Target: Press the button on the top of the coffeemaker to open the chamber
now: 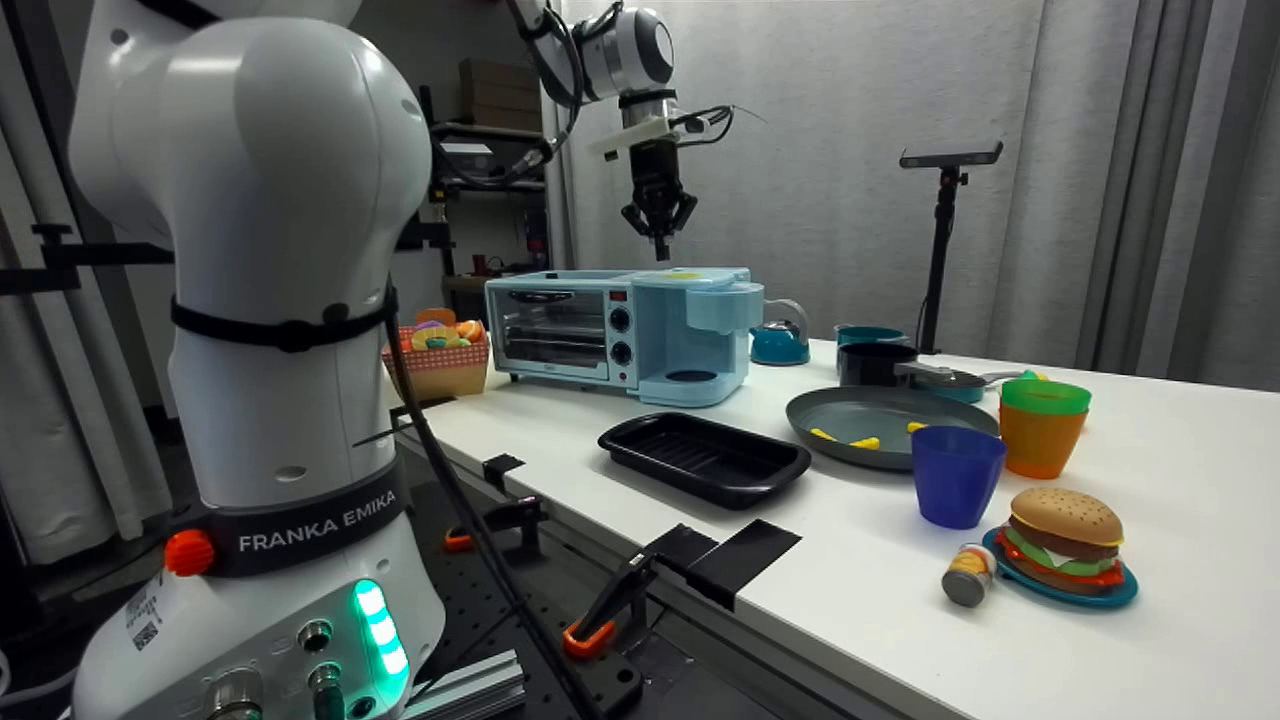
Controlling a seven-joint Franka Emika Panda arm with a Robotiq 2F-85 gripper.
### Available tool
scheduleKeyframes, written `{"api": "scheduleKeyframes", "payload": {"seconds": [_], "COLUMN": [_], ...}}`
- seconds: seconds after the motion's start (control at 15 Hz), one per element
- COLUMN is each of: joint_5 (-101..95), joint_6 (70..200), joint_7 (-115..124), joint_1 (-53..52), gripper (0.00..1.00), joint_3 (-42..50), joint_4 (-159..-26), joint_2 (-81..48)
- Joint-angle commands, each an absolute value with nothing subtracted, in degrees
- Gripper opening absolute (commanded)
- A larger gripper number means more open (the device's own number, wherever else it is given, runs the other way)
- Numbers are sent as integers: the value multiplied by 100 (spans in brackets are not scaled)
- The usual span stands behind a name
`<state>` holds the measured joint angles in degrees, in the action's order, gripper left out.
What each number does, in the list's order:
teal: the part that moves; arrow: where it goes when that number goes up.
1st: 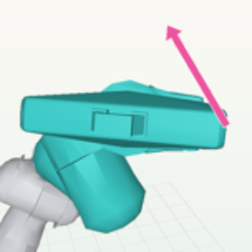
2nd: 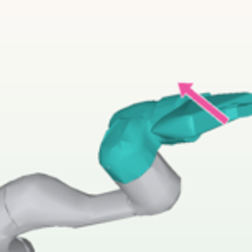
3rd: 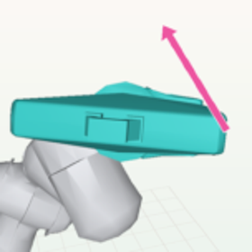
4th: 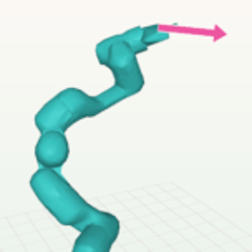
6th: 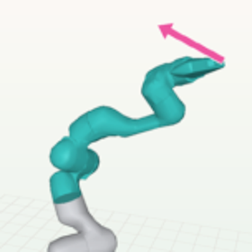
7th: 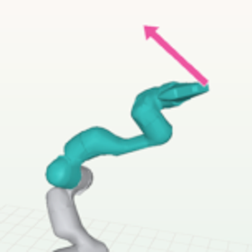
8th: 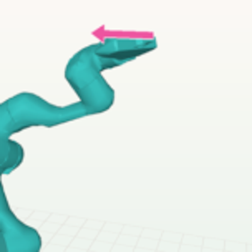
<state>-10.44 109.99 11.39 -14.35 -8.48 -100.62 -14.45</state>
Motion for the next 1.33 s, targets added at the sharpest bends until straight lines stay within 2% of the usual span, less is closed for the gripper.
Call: {"api": "scheduleKeyframes", "payload": {"seconds": [0.0,1.27], "joint_5": [-1239,-1026], "joint_6": [10924,11174], "joint_7": [1411,1828], "joint_1": [-1466,-730], "gripper": [0,0], "joint_3": [-846,-758], "joint_4": [-10526,-13101], "joint_2": [-893,1589]}}
